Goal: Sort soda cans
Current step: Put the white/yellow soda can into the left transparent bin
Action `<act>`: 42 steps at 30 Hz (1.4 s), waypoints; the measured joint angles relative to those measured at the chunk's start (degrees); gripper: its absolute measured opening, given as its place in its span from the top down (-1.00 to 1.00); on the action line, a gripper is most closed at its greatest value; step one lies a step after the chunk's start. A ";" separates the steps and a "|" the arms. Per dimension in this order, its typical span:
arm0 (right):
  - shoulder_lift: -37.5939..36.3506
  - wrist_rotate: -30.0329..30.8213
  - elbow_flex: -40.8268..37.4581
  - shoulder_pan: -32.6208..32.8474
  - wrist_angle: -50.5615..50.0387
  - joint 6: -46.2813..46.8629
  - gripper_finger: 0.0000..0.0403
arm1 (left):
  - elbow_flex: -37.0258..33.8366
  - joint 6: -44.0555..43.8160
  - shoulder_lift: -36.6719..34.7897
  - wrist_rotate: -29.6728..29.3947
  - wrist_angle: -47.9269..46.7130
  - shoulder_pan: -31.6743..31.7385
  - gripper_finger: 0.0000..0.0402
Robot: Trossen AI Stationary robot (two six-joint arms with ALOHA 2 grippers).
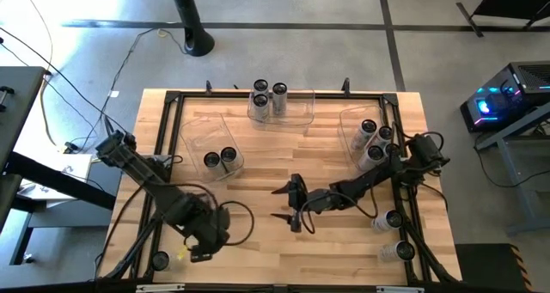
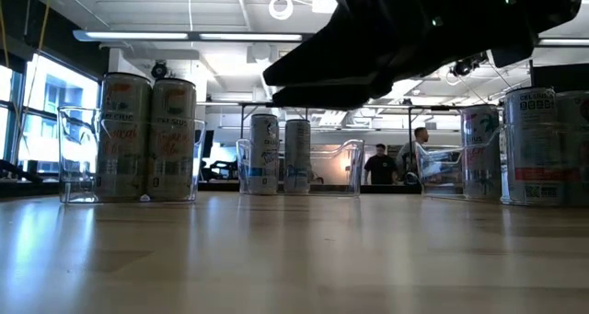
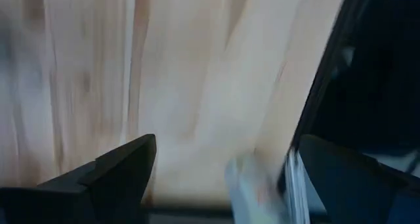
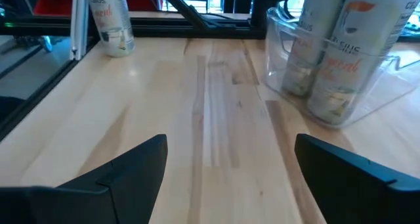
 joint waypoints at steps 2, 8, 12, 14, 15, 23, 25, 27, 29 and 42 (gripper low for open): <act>0.00 0.02 0.00 -0.43 0.00 -0.79 -0.64 | 0.00 -4.29 0.02 3.02 -3.96 -1.32 -0.85; 0.00 0.17 0.00 -1.11 0.07 -1.56 -0.64 | 0.00 -25.34 -0.94 3.65 -3.90 -11.00 -0.85; 0.00 0.13 0.00 -0.72 0.07 -1.58 -0.64 | 0.00 -37.73 -0.92 2.64 1.15 -18.07 -0.85; 0.00 0.11 0.00 -0.55 0.08 -1.69 -0.64 | 0.00 -41.79 -0.92 0.64 2.68 -21.31 -0.85; 0.00 0.11 0.00 -0.46 0.12 -1.75 -0.64 | -0.06 -43.58 -0.92 -0.43 2.70 -22.73 -0.85; 0.00 -0.07 0.02 -0.29 1.07 -1.61 -0.64 | -2.93 -45.05 -1.10 -1.28 -0.86 -27.01 -0.85; 0.00 -0.07 0.02 -0.29 1.51 -1.58 -0.64 | -2.98 -44.24 -0.92 -1.13 -0.88 -27.01 -0.85; 0.00 -0.07 0.02 -0.29 1.59 -1.46 -0.64 | -2.99 -43.83 -0.92 -1.54 -0.73 -26.80 -0.85; 0.00 -0.07 0.02 -0.29 1.86 -1.43 -0.64 | -2.99 -43.81 -0.92 -1.66 -0.44 -26.76 -0.85; 0.00 -0.04 0.02 -0.29 1.95 -0.60 -0.64 | -2.78 -49.68 -1.14 -1.75 4.48 -26.76 -0.85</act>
